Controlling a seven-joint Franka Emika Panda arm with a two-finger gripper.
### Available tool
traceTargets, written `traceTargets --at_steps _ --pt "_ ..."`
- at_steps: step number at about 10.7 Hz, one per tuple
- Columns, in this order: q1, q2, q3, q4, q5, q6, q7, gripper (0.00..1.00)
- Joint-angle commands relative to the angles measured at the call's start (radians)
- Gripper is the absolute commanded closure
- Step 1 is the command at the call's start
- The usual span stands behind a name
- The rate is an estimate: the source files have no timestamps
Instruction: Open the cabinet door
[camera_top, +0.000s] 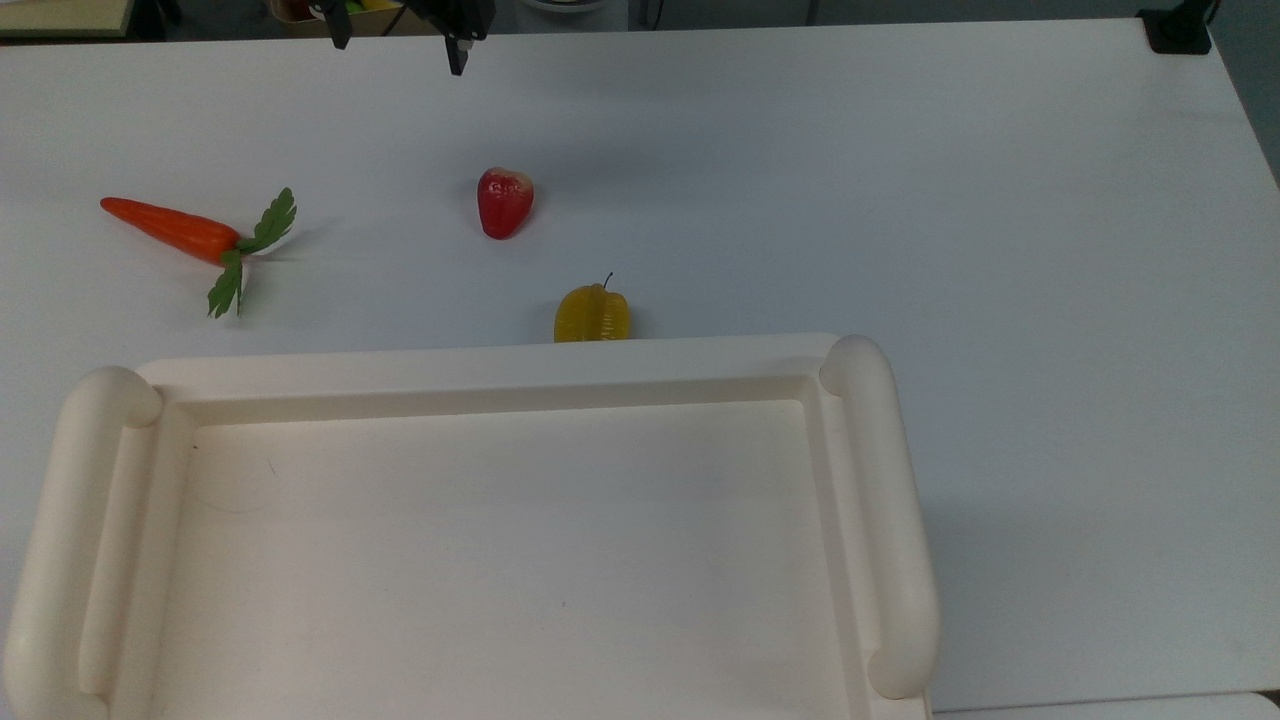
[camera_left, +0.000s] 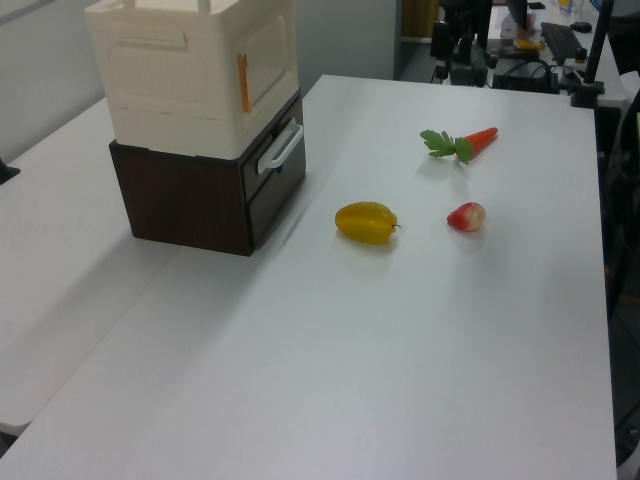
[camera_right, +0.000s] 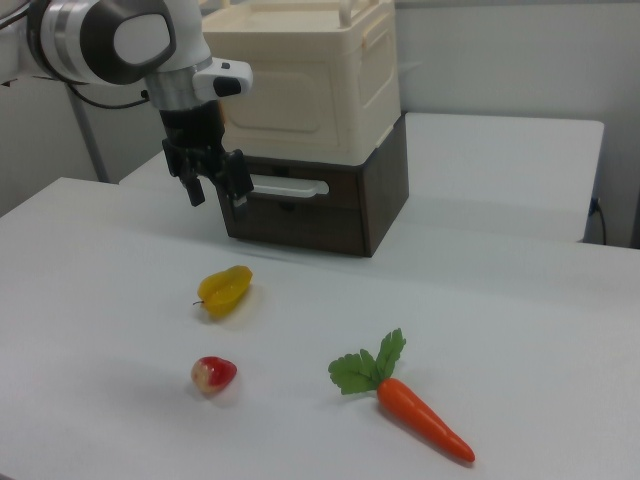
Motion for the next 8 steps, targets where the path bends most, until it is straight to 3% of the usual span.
traceTargets --at_steps 1,5,8 --pt "0.013 0.000 -0.020 0.006 0.039 -0.031 -0.010 0.00" --pt "0.001 0.001 -0.020 0.004 0.122 0.000 -0.028 0.00" --pt "0.003 0.004 -0.014 0.001 0.124 0.000 -0.028 0.00"
